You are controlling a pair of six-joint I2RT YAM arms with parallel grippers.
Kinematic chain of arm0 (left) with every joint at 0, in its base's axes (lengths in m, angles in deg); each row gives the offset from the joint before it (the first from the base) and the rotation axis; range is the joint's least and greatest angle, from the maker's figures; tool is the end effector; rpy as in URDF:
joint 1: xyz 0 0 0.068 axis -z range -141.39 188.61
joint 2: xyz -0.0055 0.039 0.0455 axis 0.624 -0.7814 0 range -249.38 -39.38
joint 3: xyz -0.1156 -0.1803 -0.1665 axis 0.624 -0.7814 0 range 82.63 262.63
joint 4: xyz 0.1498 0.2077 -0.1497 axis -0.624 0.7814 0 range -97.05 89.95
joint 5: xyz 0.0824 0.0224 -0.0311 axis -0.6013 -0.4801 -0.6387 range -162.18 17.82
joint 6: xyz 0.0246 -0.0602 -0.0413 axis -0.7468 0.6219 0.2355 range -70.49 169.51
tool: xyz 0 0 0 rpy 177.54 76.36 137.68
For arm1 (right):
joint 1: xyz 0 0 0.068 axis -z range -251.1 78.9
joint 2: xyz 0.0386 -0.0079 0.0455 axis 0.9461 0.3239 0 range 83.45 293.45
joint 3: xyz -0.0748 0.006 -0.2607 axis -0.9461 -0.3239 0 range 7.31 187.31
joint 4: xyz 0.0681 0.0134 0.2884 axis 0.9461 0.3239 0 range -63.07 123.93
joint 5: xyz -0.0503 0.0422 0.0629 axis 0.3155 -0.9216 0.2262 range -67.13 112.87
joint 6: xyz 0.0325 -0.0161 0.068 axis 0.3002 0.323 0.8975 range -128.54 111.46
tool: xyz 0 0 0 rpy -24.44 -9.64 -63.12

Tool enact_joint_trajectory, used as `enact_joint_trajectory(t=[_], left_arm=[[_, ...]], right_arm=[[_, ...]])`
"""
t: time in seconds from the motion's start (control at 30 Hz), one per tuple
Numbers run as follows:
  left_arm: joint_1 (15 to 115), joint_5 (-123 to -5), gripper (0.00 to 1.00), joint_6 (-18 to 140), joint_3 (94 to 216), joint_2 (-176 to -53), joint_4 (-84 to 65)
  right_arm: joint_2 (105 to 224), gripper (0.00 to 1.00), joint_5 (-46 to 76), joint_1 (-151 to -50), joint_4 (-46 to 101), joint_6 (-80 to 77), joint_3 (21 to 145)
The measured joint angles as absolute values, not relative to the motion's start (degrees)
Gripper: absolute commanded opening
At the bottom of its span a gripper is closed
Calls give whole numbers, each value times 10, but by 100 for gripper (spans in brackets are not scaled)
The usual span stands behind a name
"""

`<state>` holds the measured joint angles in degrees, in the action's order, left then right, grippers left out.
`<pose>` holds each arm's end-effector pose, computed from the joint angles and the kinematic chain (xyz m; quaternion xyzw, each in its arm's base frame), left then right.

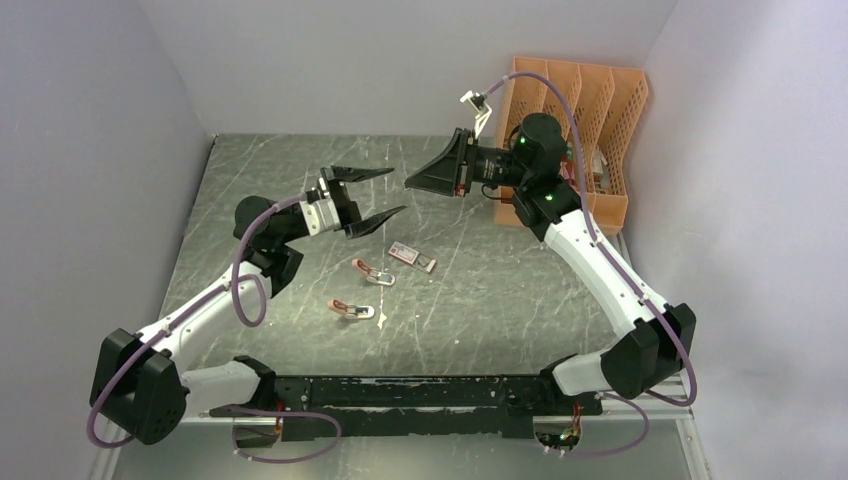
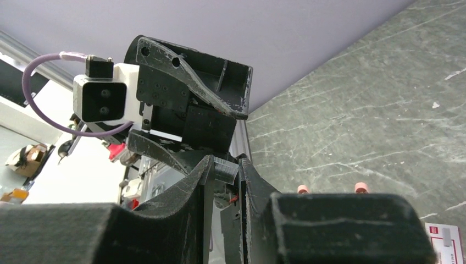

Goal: Load the staples into the stapler

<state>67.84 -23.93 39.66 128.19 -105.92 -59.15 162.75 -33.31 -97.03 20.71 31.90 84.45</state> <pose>0.2391 -0.1897 0.3699 0.4855 0.3037 -0.3318 0.7496 0.3051 0.2089 0.4285 -0.2658 0.6400 0.6219 0.3646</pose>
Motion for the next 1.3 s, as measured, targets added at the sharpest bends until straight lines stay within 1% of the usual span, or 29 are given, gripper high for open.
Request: enact_joint_trajectory(t=[0.37, 0.6, 0.8, 1.3], left_arm=[[689, -227, 61, 409, 1300, -1086, -618], [694, -226, 53, 416, 1303, -1099, -630], [696, -225, 50, 420, 1307, -1106, -638], [698, -221, 33, 431, 1307, -1109, -654]], right_arm=[[1627, 23, -343, -970, 203, 324, 844], [1626, 23, -344, -971, 201, 326, 841], [1626, 23, -346, -971, 199, 327, 837], [1626, 23, -346, -970, 194, 332, 828]])
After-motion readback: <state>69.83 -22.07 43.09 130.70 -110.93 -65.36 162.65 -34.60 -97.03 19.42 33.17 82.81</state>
